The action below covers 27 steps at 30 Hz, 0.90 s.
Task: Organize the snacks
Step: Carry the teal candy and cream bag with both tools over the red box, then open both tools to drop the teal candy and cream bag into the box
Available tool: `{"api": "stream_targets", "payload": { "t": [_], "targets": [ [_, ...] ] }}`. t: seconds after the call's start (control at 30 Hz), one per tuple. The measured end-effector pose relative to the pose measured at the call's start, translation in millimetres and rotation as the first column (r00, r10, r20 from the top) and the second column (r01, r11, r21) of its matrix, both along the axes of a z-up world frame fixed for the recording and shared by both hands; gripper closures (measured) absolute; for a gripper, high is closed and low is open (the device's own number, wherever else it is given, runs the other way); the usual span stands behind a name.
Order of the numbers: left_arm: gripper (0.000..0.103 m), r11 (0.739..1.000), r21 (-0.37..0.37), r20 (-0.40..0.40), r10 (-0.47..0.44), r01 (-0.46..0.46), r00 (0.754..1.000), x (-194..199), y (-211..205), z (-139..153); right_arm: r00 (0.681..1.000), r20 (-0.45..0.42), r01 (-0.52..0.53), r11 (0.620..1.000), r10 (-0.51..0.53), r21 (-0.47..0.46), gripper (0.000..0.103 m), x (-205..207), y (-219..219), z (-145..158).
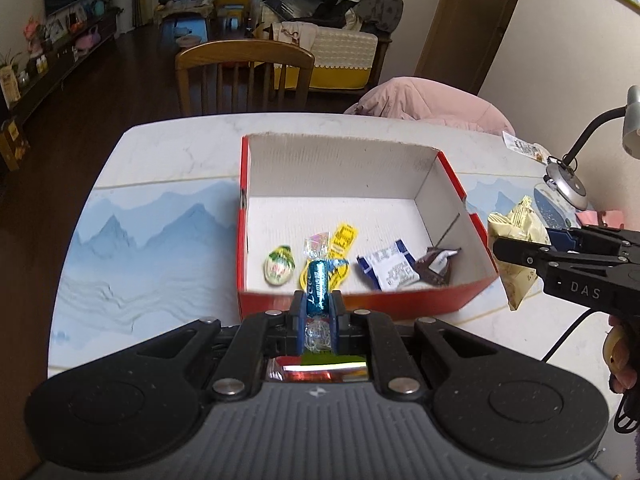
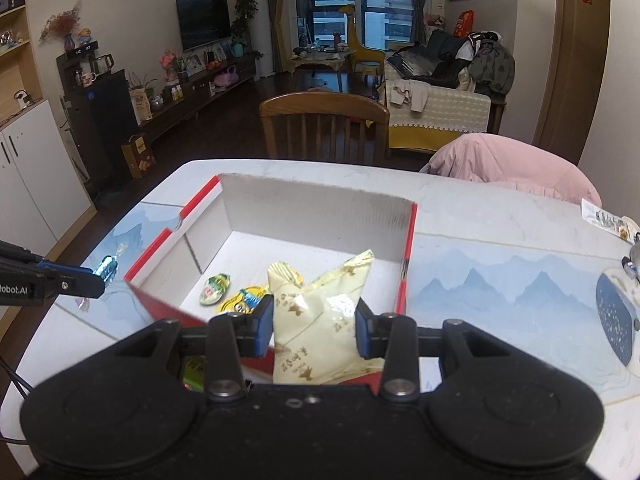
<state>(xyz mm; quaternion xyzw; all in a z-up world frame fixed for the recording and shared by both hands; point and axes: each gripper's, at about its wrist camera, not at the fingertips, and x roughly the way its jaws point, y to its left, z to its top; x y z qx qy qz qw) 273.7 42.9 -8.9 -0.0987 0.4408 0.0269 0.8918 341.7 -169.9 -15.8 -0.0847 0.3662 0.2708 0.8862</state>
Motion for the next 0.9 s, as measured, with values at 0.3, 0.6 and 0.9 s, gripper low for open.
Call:
{"api": "stream_targets", "payload": {
  "t": [0.3,0.6,0.9],
  "targets": [
    [0.092,0.997,0.07,-0.03,-0.024,0.026,0.999,47,-3,-5,0.997,-0.073,0.023,1.0,-0.024,-0.006,0.066,34,12,-10],
    [0.092,0.995,0.088,-0.126,-0.038,0.05,0.991,91,-2,-32,0.989,-0.142,0.023,0.998,-0.032,-0.062,0.065,68,27,-36],
    [0.092,0.992,0.109,-0.209,-0.037,0.061,0.977,121,-1,-58,0.981,-0.194,-0.01,0.995,-0.009,-0.095,0.065,91,38,-61]
  ]
}}
